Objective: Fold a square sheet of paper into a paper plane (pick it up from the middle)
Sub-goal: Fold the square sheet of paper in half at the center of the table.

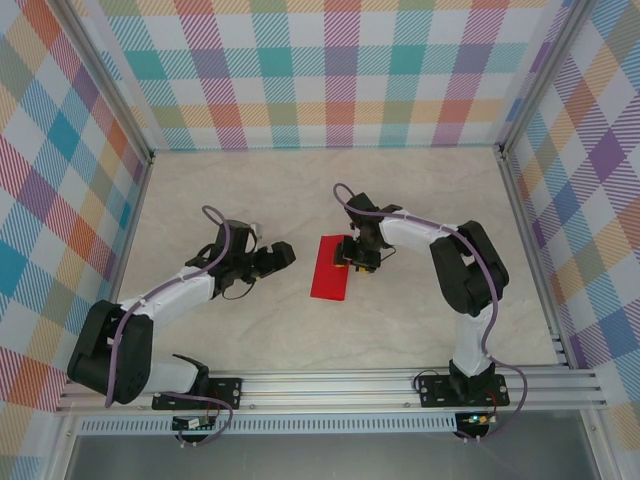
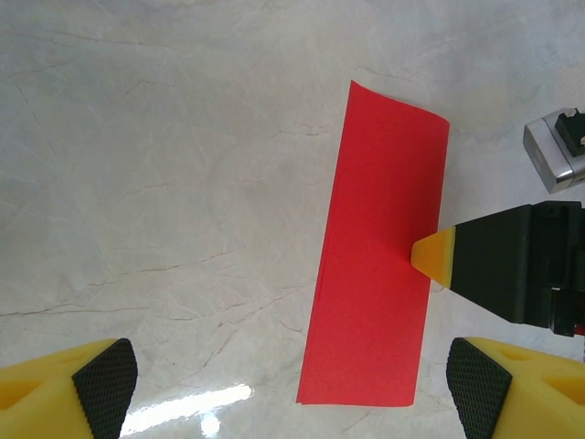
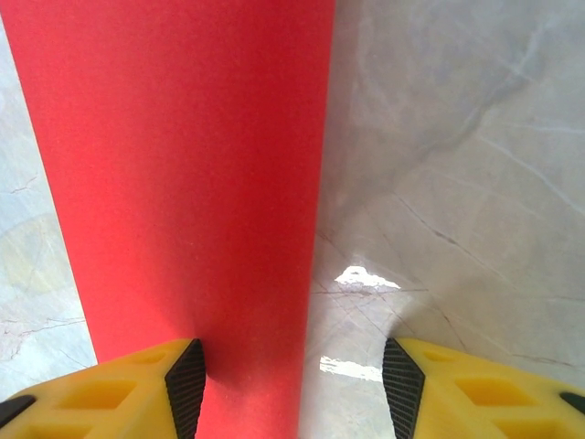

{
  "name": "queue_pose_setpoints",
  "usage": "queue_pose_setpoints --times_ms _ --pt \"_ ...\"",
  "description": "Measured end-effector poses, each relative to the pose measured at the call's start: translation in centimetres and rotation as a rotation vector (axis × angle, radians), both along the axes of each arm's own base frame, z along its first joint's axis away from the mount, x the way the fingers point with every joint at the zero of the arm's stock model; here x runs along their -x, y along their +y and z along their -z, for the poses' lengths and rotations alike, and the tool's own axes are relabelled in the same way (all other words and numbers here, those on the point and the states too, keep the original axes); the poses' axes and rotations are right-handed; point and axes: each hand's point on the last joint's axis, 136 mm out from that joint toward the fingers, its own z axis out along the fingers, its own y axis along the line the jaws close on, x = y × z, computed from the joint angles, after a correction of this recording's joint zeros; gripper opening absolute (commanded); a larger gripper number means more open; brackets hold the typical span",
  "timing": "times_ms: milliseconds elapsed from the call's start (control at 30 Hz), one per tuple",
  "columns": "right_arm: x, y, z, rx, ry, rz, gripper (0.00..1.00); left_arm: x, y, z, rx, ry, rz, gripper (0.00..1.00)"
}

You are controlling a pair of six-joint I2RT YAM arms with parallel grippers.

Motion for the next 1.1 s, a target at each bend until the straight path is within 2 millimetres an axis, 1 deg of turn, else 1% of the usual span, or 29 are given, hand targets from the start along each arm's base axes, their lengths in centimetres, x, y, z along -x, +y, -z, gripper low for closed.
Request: queue_pose_setpoints --times_ms 367,500,567,767,1100 --pt "-0.1 0.0 0.1 0.008 0.013 0.017 0.58 0.1 -0.4 0.6 0.008 0.02 0.016 0.89" --pt "-0.2 -0.1 0.1 0.015 0.012 0.024 0.59 0.1 -0.7 0.6 0.013 0.016 0.025 0.83" --pt "-0.2 -0.2 0.1 0.019 0.013 0.028 0.59 0.2 -0.8 0.6 0.015 0.018 0.029 0.77" --pt "-0.3 -0.2 0.3 0.031 0.018 0.029 0.6 0.0 -1.2 0.6 0.019 0.019 0.041 0.63" --pt "-0.4 -0.2 0.3 0.046 0.035 0.029 0.61 0.1 -1.6 0.6 0.022 0.023 0.054 0.51"
